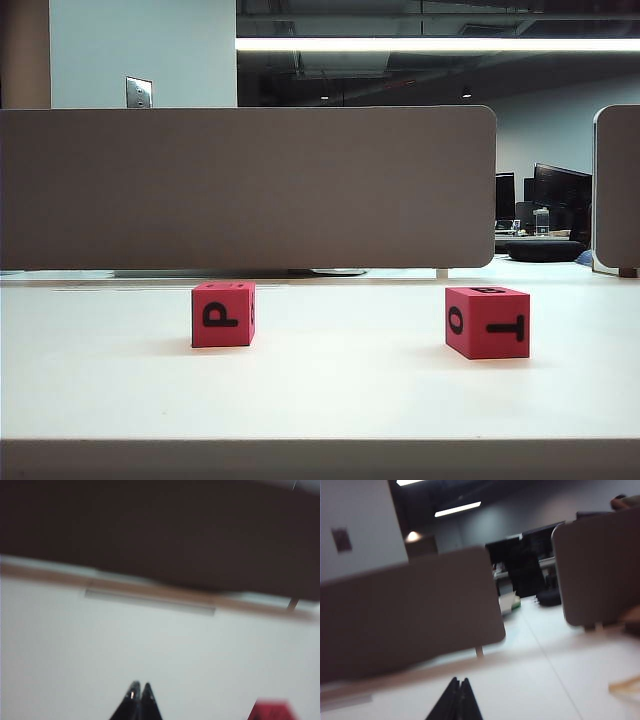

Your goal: Stack the letter block on the right onto the letter block on the left.

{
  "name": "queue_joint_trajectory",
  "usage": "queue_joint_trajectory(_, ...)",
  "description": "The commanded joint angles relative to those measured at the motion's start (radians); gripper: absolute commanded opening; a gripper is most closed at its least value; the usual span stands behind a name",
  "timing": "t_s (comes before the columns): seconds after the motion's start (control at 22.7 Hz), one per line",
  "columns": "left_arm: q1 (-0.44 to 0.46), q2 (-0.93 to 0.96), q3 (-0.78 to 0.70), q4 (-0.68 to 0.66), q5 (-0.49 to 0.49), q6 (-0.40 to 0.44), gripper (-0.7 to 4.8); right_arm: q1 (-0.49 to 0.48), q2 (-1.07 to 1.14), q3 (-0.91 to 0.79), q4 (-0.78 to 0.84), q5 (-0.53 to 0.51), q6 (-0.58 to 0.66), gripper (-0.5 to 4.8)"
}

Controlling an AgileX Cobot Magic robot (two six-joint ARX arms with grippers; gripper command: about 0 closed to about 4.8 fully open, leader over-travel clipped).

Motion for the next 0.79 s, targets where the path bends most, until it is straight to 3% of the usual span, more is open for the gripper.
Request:
queue_joint_trajectory(0.04, 0.000, 0.089, 0.198, 0.004, 0.032, 0.044, -0.05, -0.001, 0.045, 0.223, -0.163, 0.070, 0.024, -0.06)
queue_joint_trajectory(0.22, 0.000, 0.380, 0.497, -0.069, 0.021, 0.109, -0.05, -0.001, 0.245, 0.488, -0.175, 0.251, -0.056, -0.06)
queue_joint_trajectory(0.4, -0.002, 0.638, 0.733, -0.108, 0.002, 0.117, -0.05, 0.001, 0.502, 0.696, -0.185, 0.203, -0.084, -0.06)
queue_joint_trajectory(0.53, -0.058, 0.779, 0.819, -0.092, -0.013, 0.085, -0.05, 0.006, 0.657, 0.827, -0.313, 0.203, -0.097, -0.05)
queue_joint_trajectory(0.66, -0.138, 0.962, 0.900, -0.179, 0.016, 0.018, -0.05, 0.090, 0.838, 0.951, -0.498, 0.217, -0.097, -0.05)
queue_joint_trajectory(0.79, -0.234, 1.067, 0.932, -0.236, 0.028, 0.012, -0.05, 0.180, 0.958, 0.995, -0.606, 0.214, -0.101, -0.06)
